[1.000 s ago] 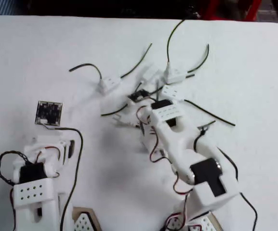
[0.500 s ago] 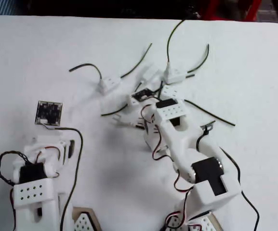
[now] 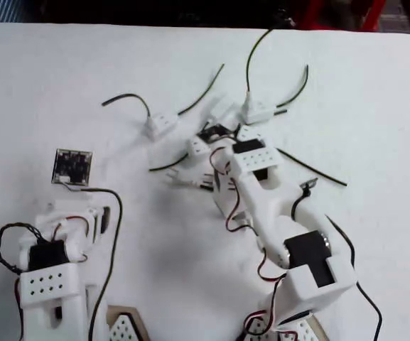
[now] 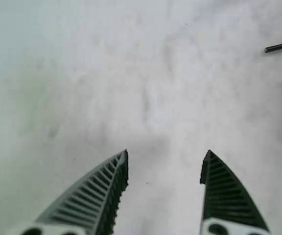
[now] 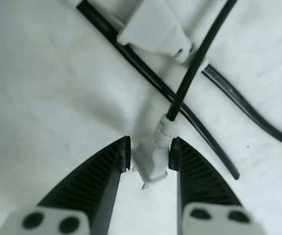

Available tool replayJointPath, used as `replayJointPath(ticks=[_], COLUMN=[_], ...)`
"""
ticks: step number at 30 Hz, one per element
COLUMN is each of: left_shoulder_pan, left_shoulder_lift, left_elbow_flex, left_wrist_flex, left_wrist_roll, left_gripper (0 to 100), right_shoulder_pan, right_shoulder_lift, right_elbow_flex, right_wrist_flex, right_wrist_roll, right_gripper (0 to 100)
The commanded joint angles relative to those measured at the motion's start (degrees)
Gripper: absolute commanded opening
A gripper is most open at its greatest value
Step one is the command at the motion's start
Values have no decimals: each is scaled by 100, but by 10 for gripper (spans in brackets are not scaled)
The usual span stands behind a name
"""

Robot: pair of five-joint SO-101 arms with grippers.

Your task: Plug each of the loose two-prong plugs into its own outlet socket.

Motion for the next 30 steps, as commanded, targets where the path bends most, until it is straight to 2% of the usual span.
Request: replayJointPath(ticks=[1, 8, 19, 21, 30], left_shoulder_pan=[-31, -31, -31, -31, -22], left_shoulder_lift=[-101, -101, -101, -101, -101], left_elbow_flex=[-26, -26, -26, -26, -26], left_wrist_flex=[-114, -114, -114, -114, -114], left_wrist_roll=[-62, -62, -62, -62, -62], left_gripper=[244, 244, 244, 244, 244], right_shoulder_pan=[75, 75, 75, 75, -22], right_shoulder_lift=[-127, -127, -136, -180, -2246], right_elbow_flex=[-193, -185, -185, -211, 79], right_wrist_flex=[57, 40, 75, 171, 884], right_wrist_roll=[0, 0, 9, 44, 44], right_gripper=[134, 68, 60, 19, 18])
